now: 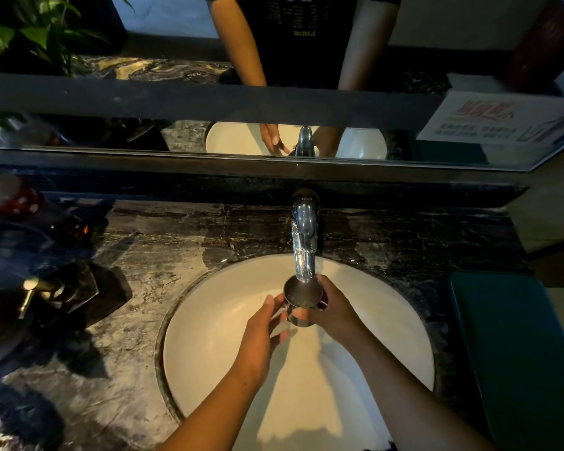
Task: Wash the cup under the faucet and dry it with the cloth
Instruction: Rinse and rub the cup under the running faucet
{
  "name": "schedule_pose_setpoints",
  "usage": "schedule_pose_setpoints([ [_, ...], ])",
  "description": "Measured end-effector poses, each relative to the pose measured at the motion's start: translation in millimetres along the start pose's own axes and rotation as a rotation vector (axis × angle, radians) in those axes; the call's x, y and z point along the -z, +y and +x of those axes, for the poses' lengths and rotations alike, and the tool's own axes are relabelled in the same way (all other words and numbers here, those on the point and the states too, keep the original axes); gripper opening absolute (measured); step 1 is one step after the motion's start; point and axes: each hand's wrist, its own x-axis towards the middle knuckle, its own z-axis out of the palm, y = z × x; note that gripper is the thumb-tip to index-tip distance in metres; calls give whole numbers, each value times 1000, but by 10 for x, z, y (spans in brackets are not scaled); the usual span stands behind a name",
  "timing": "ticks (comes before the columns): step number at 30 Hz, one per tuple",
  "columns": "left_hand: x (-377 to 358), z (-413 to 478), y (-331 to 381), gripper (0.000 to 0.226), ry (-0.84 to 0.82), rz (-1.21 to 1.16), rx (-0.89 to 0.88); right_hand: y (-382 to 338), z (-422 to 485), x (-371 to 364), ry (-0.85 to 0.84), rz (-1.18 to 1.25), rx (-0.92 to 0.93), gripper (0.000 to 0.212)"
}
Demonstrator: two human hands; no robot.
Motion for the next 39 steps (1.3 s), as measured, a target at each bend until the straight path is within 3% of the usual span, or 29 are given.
schedule_pose_setpoints([
  [4, 12, -5, -35, 44, 15, -15, -12, -17, -3, 35, -35, -25, 0, 60],
  [16, 43, -6, 0, 43, 61, 7, -33, -25, -71, -30, -41, -61, -42, 72],
  [21, -14, 3, 17, 49, 25, 18, -7, 11, -111, -21, -52, -7, -117, 55],
  [30, 75, 2, -18, 62, -12, -35, 129, 145, -203, -169, -90, 25, -252, 76],
  [34, 149, -60, -136, 66, 1, -16, 194, 273, -296, -265, -93, 97, -375, 74],
  [39, 203, -179, -250, 70, -42, 5, 256, 450, -439, -313, -90, 105, -390, 92],
])
